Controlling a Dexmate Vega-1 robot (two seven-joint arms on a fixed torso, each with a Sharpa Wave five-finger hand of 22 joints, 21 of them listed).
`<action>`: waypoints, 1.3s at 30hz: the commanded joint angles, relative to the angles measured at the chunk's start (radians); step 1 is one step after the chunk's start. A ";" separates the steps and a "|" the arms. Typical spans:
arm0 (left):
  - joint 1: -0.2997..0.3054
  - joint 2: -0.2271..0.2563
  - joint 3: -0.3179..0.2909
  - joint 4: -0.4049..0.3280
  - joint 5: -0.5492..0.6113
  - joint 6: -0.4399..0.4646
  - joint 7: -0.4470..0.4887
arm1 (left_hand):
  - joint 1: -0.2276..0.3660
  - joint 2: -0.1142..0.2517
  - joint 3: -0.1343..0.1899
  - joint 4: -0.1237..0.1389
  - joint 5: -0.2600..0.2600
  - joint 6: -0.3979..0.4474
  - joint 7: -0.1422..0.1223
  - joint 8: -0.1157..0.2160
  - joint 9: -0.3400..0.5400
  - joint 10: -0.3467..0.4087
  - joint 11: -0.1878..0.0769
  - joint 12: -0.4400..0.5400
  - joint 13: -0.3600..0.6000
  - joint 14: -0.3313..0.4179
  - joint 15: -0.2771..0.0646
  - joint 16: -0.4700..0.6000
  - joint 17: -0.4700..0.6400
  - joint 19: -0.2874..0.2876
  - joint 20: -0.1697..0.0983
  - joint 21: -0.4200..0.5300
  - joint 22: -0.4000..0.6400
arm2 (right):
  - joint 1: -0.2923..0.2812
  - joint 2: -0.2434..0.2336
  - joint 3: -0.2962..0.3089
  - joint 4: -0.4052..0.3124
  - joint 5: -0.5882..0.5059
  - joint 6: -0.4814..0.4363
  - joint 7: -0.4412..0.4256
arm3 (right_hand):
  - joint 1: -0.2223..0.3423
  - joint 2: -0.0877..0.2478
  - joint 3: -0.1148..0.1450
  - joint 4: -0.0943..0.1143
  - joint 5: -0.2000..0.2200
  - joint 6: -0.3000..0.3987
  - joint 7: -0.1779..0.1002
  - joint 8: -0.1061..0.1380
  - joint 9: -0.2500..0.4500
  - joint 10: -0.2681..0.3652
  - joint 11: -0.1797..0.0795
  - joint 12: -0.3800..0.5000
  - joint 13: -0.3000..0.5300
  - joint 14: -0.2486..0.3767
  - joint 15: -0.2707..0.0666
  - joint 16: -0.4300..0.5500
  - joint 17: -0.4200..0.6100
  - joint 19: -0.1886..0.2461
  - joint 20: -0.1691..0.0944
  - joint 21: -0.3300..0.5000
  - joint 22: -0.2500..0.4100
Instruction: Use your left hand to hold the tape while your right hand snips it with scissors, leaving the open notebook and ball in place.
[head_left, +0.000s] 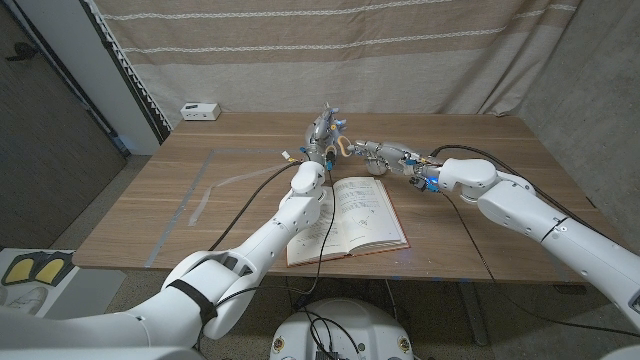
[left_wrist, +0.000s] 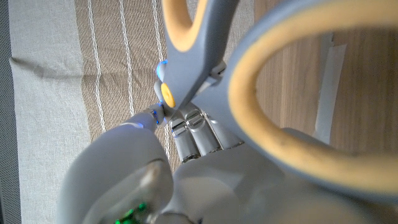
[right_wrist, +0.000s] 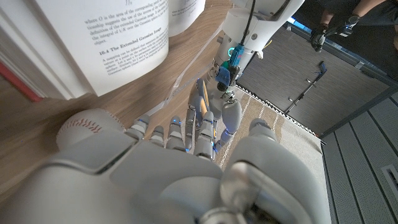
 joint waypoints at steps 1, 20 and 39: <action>-0.011 -0.006 0.013 0.026 0.014 -0.020 -0.025 | 0.000 0.003 0.001 -0.004 0.004 0.007 -0.001 0.000 0.004 0.002 0.002 0.009 0.004 -0.006 0.000 0.000 0.000 -0.007 -0.075 0.003 0.002 | 0.014 0.002 -0.015 -0.004 -0.017 -0.027 -0.006 | 0.039 0.010 0.039 -0.015 -0.018 -0.001 0.017 0.008 0.002 -0.016 0.009 -0.006 0.002 -0.010 0.009 0.001 0.002 0.001 0.006 0.004 0.002; -0.007 0.009 0.011 0.012 0.009 -0.017 -0.057 | -0.001 0.002 0.003 -0.003 0.006 0.012 -0.006 -0.004 -0.002 0.002 0.002 0.009 -0.007 -0.024 0.000 -0.002 -0.012 -0.017 -0.074 0.002 0.002 | 0.035 -0.032 -0.048 -0.080 -0.158 -0.101 -0.079 | 0.028 -0.009 0.080 0.002 -0.082 -0.038 0.190 0.001 0.000 -0.018 0.027 -0.008 0.002 0.007 0.025 0.006 0.003 0.034 0.012 0.011 0.002; -0.018 0.001 0.001 0.047 -0.040 -0.020 -0.145 | -0.004 -0.001 0.005 -0.001 0.008 0.016 -0.007 -0.005 -0.005 -0.005 0.002 0.005 -0.018 -0.043 -0.001 -0.007 -0.027 -0.029 -0.072 -0.002 0.001 | 0.037 0.006 -0.054 -0.070 -0.208 -0.152 -0.152 | 0.033 -0.003 0.109 0.004 -0.111 -0.067 0.200 0.000 0.000 -0.071 0.010 -0.026 0.002 -0.001 0.028 0.001 0.004 0.036 0.014 0.008 0.003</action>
